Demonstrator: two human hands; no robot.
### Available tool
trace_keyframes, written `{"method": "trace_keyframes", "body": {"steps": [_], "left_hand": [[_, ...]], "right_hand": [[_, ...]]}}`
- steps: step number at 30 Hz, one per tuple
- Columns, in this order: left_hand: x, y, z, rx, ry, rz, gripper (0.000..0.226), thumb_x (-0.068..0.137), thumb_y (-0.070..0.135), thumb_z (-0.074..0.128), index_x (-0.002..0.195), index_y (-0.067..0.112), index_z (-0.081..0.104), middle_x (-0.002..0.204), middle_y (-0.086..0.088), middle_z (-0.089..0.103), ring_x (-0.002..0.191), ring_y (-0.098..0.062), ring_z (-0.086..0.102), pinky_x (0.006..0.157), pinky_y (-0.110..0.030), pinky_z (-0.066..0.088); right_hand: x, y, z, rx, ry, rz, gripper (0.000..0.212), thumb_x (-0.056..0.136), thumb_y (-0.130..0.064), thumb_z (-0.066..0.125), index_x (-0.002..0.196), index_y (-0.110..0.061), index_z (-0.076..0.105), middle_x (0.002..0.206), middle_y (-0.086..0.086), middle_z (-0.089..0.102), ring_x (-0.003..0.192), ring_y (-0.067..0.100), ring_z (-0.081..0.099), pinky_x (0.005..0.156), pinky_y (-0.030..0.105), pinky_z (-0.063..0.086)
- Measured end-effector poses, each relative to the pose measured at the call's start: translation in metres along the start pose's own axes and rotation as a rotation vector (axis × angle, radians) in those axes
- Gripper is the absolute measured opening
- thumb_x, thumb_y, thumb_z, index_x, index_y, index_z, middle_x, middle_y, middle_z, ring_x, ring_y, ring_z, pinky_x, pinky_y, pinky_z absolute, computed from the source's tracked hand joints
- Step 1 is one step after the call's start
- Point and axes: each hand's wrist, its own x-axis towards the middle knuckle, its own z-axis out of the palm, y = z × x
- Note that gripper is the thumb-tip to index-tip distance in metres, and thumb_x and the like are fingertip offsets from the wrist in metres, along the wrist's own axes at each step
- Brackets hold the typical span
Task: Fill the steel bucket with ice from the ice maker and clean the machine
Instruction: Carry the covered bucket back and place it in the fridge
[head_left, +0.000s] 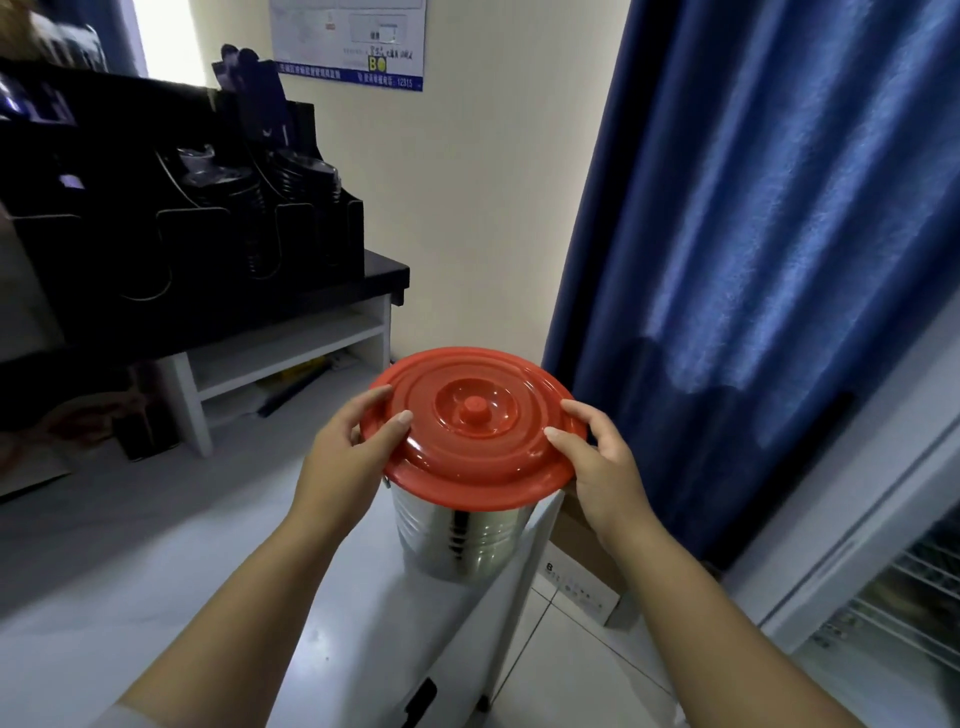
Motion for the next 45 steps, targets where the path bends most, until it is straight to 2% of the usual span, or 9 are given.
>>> {"method": "trace_keyframes", "body": {"steps": [8,13,18,26,31,34,38,42,45], "left_hand": [[0.026,-0.023,-0.005,0.026,0.001,-0.020,0.041,0.060,0.062,0.067,0.100,0.058,0.060,0.108,0.010,0.067,0.099,-0.019,0.065,0.084,-0.047,0.055],[0.028,-0.026,-0.001,0.047,0.003,-0.026,0.035,0.069,0.053,0.065,0.103,0.052,0.059,0.109,0.009,0.065,0.100,-0.020,0.064,0.078,-0.044,0.058],[0.029,-0.027,0.002,0.035,0.011,-0.031,0.040,0.075,0.047,0.069,0.114,0.043,0.060,0.109,0.006,0.066,0.098,-0.018,0.065,0.075,-0.044,0.059],[0.035,-0.026,0.002,0.087,-0.007,-0.062,0.033,0.068,0.059,0.062,0.101,0.057,0.058,0.105,0.011,0.067,0.093,-0.020,0.067,0.085,-0.047,0.055],[0.031,-0.013,0.002,0.174,0.057,0.012,0.034,0.084,0.037,0.068,0.117,0.032,0.062,0.111,0.007,0.065,0.089,-0.010,0.064,0.072,-0.020,0.049],[0.029,0.000,0.003,0.224,0.095,0.095,0.023,0.085,0.031,0.067,0.108,0.029,0.064,0.102,0.011,0.061,0.090,-0.012,0.059,0.074,-0.016,0.044],[0.032,0.013,0.000,0.327,0.201,0.196,0.023,0.076,0.052,0.060,0.096,0.040,0.061,0.109,0.010,0.055,0.114,-0.011,0.047,0.103,-0.038,0.037],[0.029,0.032,0.008,0.285,0.214,0.299,0.019,0.076,0.049,0.059,0.089,0.036,0.066,0.099,0.014,0.062,0.108,-0.016,0.054,0.096,-0.047,0.044],[0.025,0.045,0.024,0.228,0.159,0.352,0.017,0.078,0.044,0.061,0.086,0.031,0.068,0.090,0.010,0.066,0.094,-0.014,0.061,0.087,-0.042,0.050]], "right_hand": [[0.027,0.013,0.021,-0.002,0.003,0.041,0.041,0.070,-0.041,0.062,0.111,-0.043,0.059,0.115,-0.008,0.063,0.106,0.017,0.062,0.092,0.046,0.052],[0.031,0.024,0.021,-0.015,-0.010,0.054,0.032,0.086,-0.029,0.060,0.116,-0.038,0.057,0.118,-0.004,0.060,0.108,0.020,0.060,0.094,0.047,0.051],[0.034,0.027,0.020,-0.007,-0.016,0.068,0.041,0.072,-0.043,0.061,0.113,-0.041,0.058,0.118,-0.004,0.062,0.107,0.019,0.062,0.094,0.045,0.051],[0.043,0.026,0.018,-0.083,-0.060,0.051,0.043,0.067,-0.056,0.058,0.109,-0.051,0.055,0.119,-0.008,0.062,0.109,0.017,0.061,0.096,0.045,0.050],[0.041,0.019,0.016,-0.160,-0.042,0.023,0.036,0.087,-0.037,0.059,0.123,-0.038,0.055,0.120,-0.007,0.059,0.110,0.014,0.057,0.099,0.040,0.046],[0.038,0.011,0.014,-0.196,0.037,-0.060,0.032,0.083,-0.036,0.063,0.115,-0.037,0.061,0.116,-0.008,0.060,0.106,0.010,0.057,0.094,0.033,0.047],[0.036,0.000,0.011,-0.176,0.131,-0.166,0.011,0.084,-0.033,0.065,0.091,-0.042,0.064,0.113,-0.005,0.062,0.106,0.010,0.058,0.093,0.037,0.050],[0.027,-0.015,0.001,-0.131,0.181,-0.253,0.006,0.087,-0.022,0.064,0.089,-0.028,0.067,0.093,-0.008,0.068,0.093,0.006,0.063,0.071,0.016,0.051],[0.023,-0.016,-0.009,-0.148,0.198,-0.269,0.008,0.088,-0.020,0.064,0.086,-0.027,0.068,0.083,-0.012,0.069,0.085,0.003,0.064,0.076,0.026,0.054]]}}
